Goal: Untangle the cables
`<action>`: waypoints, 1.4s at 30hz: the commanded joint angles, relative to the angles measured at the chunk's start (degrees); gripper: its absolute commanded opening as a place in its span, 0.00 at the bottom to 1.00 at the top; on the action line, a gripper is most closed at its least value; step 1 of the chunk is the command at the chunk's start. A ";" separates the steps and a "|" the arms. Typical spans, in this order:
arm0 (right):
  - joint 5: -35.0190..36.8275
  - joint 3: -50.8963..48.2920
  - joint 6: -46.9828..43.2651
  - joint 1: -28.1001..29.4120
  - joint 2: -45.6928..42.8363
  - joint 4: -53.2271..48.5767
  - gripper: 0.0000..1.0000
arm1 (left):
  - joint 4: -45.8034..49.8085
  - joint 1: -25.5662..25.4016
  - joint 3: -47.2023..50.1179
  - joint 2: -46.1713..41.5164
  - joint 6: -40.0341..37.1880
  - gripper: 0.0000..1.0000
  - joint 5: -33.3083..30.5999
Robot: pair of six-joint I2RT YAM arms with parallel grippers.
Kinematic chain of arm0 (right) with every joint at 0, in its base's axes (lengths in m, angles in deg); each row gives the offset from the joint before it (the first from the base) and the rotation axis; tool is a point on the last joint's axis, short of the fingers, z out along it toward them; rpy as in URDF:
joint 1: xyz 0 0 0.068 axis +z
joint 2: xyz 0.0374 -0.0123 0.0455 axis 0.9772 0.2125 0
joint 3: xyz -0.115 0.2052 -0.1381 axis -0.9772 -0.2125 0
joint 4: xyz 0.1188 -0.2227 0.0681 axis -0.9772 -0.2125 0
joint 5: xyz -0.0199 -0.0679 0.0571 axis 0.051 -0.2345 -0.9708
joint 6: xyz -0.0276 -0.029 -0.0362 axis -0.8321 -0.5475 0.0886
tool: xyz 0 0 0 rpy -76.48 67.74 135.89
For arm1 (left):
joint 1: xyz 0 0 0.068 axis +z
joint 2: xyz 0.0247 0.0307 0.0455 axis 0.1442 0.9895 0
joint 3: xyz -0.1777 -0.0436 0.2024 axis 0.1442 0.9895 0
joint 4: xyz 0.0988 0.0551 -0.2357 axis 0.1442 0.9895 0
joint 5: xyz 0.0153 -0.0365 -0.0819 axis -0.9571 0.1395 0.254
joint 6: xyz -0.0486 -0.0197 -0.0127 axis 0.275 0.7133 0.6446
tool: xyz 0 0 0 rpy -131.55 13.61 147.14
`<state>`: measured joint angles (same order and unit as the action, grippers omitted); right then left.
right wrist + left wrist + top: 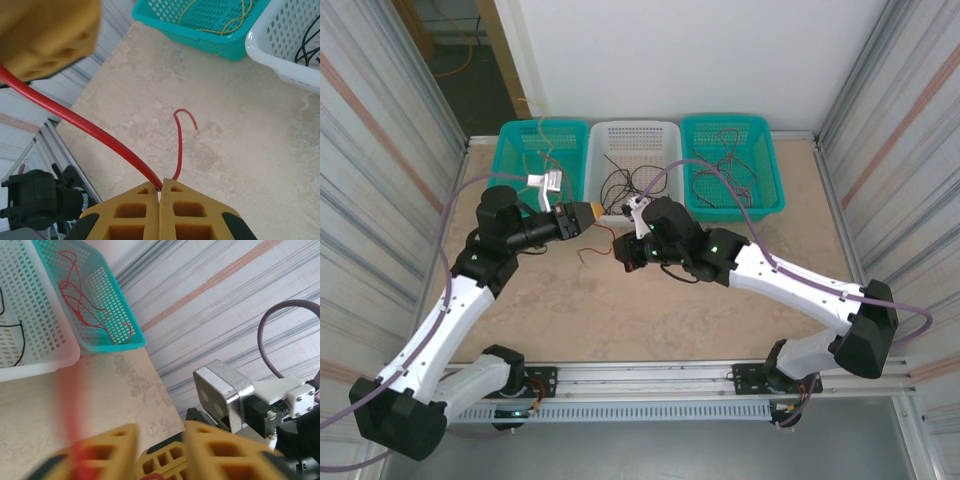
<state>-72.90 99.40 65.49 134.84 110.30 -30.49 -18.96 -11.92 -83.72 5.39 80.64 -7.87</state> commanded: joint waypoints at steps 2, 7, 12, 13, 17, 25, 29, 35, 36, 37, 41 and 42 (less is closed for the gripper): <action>1.35 1.15 0.34 0.12 -2.88 1.31 0.00 | 3.69 0.34 -1.65 -0.71 -2.47 0.69 -3.13; 3.89 0.12 0.48 -0.22 -5.93 0.46 0.00 | 9.64 0.39 -2.04 -2.42 -4.68 0.99 -9.78; 7.01 -0.23 0.74 -3.24 -9.77 -2.21 0.00 | 16.04 0.47 -2.30 -5.40 -8.50 0.99 -15.80; 7.64 -0.26 1.00 -4.54 -10.61 -3.12 0.00 | 17.53 0.63 -2.30 -5.91 -9.17 0.99 -17.21; 8.97 -0.68 1.32 -11.50 -13.98 -6.48 0.00 | 22.83 0.79 -3.20 -6.61 -11.54 0.99 -20.89; 2.20 8.70 0.40 -36.61 -8.02 -15.73 0.00 | 24.52 0.83 0.18 -8.45 -13.05 0.97 -21.05; -0.07 13.76 -0.22 -44.44 -0.25 -17.53 0.00 | 25.17 0.78 1.62 -9.17 -13.08 0.96 -21.35; -3.11 19.56 -0.09 -49.32 11.92 -20.07 0.16 | 27.43 0.80 0.87 -9.76 -14.89 0.95 -23.11; -3.54 20.55 -0.14 -49.37 13.18 -20.63 0.28 | 27.93 0.79 0.71 -9.95 -15.25 0.95 -23.64; -3.75 21.20 -0.26 -49.37 13.68 -20.78 0.36 | 28.33 0.87 0.46 -10.02 -15.59 0.96 -24.18; -3.24 21.28 -0.26 -49.32 11.74 -20.70 0.41 | 28.96 0.78 -0.09 -10.14 -15.93 0.96 -24.96; -2.97 20.77 -0.27 -49.37 10.43 -20.70 0.42 | 28.99 0.87 -0.30 -10.17 -15.98 0.96 -25.08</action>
<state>-74.89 117.82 65.60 85.50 124.60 -50.01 8.82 -11.52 -82.70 -3.97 66.43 -31.41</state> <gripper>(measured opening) 0.418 0.957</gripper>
